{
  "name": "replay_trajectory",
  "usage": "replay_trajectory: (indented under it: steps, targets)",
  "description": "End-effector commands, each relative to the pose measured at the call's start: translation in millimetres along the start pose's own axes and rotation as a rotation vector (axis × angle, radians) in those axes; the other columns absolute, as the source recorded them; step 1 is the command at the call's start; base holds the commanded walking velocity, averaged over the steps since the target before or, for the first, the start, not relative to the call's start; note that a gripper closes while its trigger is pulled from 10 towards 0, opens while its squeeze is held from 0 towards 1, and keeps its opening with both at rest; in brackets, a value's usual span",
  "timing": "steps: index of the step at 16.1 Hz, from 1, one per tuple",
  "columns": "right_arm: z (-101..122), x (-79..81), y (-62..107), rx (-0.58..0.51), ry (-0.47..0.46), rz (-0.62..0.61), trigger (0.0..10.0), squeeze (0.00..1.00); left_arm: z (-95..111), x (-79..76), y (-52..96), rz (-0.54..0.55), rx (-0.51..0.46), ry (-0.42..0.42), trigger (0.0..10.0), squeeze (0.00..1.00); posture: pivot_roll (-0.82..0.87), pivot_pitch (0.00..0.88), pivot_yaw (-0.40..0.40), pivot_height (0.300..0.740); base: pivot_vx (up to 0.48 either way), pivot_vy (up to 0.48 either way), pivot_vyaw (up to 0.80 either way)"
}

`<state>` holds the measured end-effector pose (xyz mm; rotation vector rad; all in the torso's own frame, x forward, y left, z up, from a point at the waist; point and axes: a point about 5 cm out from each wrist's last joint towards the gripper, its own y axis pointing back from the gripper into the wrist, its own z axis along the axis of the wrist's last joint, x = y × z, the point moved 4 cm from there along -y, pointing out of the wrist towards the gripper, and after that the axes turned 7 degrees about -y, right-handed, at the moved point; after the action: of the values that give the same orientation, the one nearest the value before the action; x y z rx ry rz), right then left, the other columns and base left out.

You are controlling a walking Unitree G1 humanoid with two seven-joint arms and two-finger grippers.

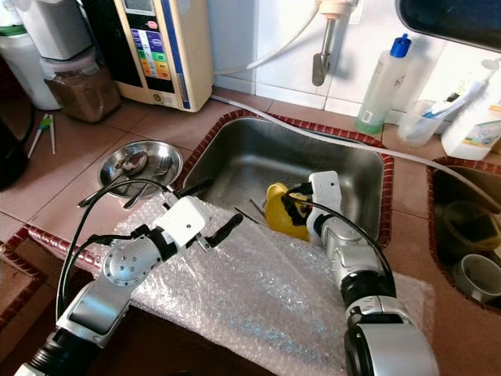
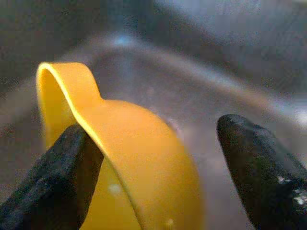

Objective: Kitchen organization

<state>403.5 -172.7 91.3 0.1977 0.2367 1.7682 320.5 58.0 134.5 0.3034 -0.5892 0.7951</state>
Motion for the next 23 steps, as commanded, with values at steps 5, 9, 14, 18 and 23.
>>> replay_trajectory:
  steps: [5,9,14,18,23]
  targets:
    - [12.4,15.4,0.8,-0.07,0.059,0.096,10.0,1.0,16.0,15.3,-8.8,0.071,-0.045,-0.059,10.0,1.0,0.04,0.079,0.046,0.74,0.0,0.0,0.0]
    - [10.1,32.7,2.1,-0.069,0.163,0.2,10.0,1.0,16.4,21.4,-11.5,0.099,-0.044,-0.059,10.0,1.0,0.03,0.087,0.045,0.74,0.0,0.0,0.0]
    - [32.6,41.7,7.0,-0.213,0.036,0.248,10.0,0.0,12.5,42.8,-9.9,0.242,0.0,-0.113,10.0,1.0,0.04,0.086,0.043,0.74,0.0,0.0,0.0]
    - [48.9,75.7,17.1,-0.295,0.026,0.363,10.0,0.0,-12.2,91.5,-1.5,0.444,0.15,-0.071,10.0,0.0,0.03,0.09,0.044,0.74,0.0,0.0,0.0]
    - [33.7,138.3,52.4,-0.26,0.142,0.68,10.0,0.0,-60.5,129.4,16.7,0.545,0.399,0.112,10.0,0.0,0.03,0.095,0.047,0.74,0.0,0.0,0.0]
